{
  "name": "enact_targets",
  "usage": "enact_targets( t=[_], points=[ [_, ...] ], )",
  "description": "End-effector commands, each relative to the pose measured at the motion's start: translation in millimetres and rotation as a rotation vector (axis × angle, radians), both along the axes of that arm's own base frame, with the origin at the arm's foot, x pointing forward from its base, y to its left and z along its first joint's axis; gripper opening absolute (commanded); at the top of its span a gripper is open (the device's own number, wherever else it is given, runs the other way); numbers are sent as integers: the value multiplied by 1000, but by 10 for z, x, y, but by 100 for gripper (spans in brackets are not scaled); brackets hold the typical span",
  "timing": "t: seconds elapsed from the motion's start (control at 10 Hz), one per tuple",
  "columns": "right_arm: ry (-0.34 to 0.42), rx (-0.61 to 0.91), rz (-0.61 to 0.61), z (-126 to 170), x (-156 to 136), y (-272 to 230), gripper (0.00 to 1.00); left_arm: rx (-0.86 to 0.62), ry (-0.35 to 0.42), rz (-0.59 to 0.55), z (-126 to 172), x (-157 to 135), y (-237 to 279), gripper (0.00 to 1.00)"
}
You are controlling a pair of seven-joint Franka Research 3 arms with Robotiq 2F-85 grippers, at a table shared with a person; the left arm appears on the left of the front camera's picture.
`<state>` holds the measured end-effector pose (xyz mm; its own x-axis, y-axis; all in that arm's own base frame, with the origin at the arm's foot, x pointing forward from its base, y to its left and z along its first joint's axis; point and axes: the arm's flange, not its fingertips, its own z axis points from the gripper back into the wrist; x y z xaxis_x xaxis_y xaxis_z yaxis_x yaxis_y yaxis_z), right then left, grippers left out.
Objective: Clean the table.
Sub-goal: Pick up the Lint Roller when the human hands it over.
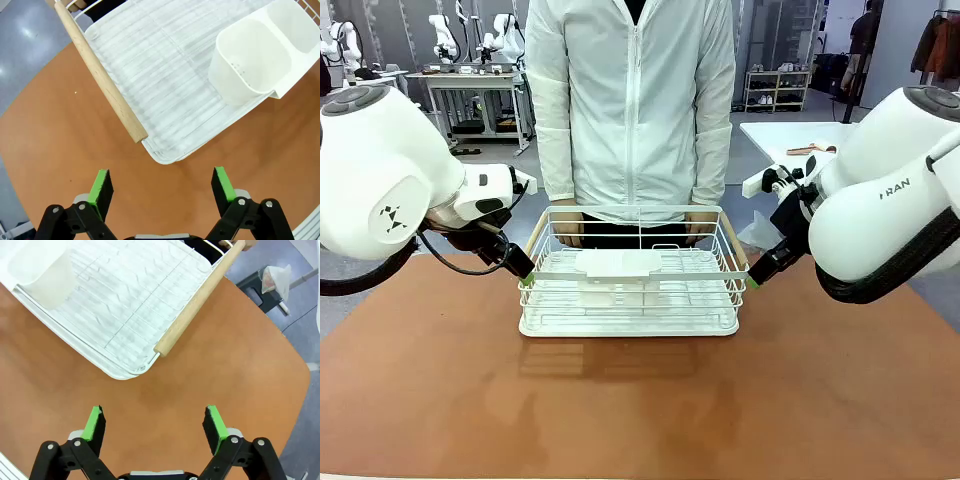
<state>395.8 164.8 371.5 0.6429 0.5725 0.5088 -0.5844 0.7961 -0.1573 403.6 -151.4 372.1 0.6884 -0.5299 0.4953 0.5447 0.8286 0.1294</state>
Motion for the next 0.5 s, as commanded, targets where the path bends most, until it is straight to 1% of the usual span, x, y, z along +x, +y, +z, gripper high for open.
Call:
enact_targets(
  t=[0.0,0.4],
  points=[
    [0,0,0,0,0,0,100,0,0,-1,0,-1,-3,100],
    [0,0,0,0,0,0,100,0,0,-1,0,-1,-3,100]
  ],
)
